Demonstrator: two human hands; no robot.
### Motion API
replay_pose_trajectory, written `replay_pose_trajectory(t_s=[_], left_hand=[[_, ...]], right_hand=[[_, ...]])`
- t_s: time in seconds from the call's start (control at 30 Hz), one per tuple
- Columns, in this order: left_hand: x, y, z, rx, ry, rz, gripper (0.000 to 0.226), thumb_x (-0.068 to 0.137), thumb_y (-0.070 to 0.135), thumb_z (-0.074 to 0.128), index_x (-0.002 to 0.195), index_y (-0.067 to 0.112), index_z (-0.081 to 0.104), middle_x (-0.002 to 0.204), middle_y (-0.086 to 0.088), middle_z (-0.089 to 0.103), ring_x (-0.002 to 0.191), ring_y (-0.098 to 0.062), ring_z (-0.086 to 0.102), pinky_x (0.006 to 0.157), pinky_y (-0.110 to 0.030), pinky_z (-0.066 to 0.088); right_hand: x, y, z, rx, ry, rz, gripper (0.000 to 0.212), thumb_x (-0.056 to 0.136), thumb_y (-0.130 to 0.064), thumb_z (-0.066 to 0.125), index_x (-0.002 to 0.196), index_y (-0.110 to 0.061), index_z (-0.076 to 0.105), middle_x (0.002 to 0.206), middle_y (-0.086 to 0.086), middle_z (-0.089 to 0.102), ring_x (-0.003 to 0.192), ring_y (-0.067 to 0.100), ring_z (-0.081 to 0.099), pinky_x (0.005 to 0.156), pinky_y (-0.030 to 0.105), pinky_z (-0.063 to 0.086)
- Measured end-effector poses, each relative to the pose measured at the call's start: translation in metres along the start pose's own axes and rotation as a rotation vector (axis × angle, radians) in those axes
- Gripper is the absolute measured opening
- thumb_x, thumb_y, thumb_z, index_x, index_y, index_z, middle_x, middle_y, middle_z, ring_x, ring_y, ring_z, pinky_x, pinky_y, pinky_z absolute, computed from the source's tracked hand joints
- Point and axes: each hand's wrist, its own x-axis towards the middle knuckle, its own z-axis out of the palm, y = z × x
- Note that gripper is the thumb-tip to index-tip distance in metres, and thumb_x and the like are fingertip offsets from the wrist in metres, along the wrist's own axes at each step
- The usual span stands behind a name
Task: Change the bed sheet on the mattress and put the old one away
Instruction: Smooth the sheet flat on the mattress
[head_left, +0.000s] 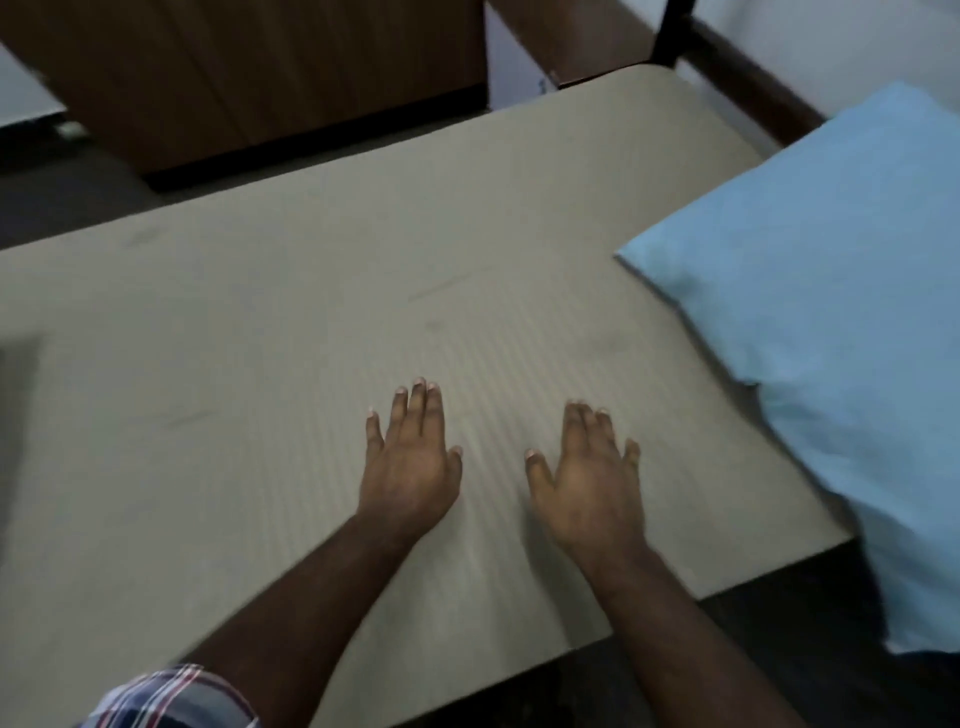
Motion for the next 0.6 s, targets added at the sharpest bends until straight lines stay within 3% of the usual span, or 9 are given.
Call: replay_pose_trajectory(t_s=[0.13, 0.27, 0.33, 0.47, 0.6], left_hand=[[-0.034, -0.127, -0.012, 0.035, -0.01, -0.045, 0.075, 0.102, 0.04, 0.039, 0.16, 0.01, 0.004, 0.169, -0.008, 0.002, 0.156, -0.026, -0.001, 0.124, -0.056, 0.002], [-0.077, -0.272, -0.028, 0.045, -0.037, -0.123, 0.072, 0.101, 0.039, 0.037, 0.161, 0.014, 0.005, 0.169, -0.007, 0.002, 0.156, -0.026, -0.003, 0.122, -0.058, 0.001], [-0.098, -0.356, -0.038, 0.049, 0.016, -0.159, 0.069, 0.099, 0.04, 0.036, 0.16, 0.014, 0.016, 0.168, -0.008, 0.013, 0.156, -0.028, 0.006, 0.122, -0.06, 0.004], [-0.132, -0.52, -0.065, 0.091, 0.132, -0.329, 0.065, 0.094, 0.042, 0.033, 0.148, 0.008, 0.045, 0.154, -0.014, 0.045, 0.144, -0.038, 0.037, 0.115, -0.069, 0.02], [-0.175, -0.653, -0.087, 0.06, 0.175, -0.593, 0.061, 0.105, 0.05, 0.028, 0.156, 0.017, 0.029, 0.163, -0.008, 0.029, 0.151, -0.035, 0.022, 0.117, -0.067, 0.012]], right_hand=[[-0.036, -0.142, 0.075, 0.014, -0.102, -0.157, 0.072, 0.099, -0.045, 0.037, 0.159, -0.01, 0.015, 0.166, 0.008, 0.021, 0.154, 0.024, 0.014, 0.123, 0.049, 0.009], [-0.075, -0.279, 0.166, 0.322, -0.265, -0.103, 0.07, 0.098, -0.039, 0.055, 0.157, -0.015, 0.026, 0.156, 0.006, 0.042, 0.14, 0.021, 0.044, 0.117, 0.036, 0.034], [-0.093, -0.353, 0.206, 0.441, -0.387, -0.058, 0.071, 0.096, -0.039, 0.061, 0.156, -0.017, 0.03, 0.148, 0.005, 0.052, 0.129, 0.021, 0.055, 0.109, 0.037, 0.043], [-0.122, -0.482, 0.276, 0.659, -0.586, 0.026, 0.076, 0.092, -0.045, 0.067, 0.155, -0.019, 0.035, 0.131, -0.001, 0.063, 0.113, 0.014, 0.063, 0.103, 0.03, 0.046], [-0.15, -0.56, 0.318, 0.779, -0.778, 0.059, 0.087, 0.086, -0.057, 0.069, 0.156, -0.022, 0.03, 0.128, -0.005, 0.062, 0.117, 0.013, 0.06, 0.106, 0.033, 0.045]])
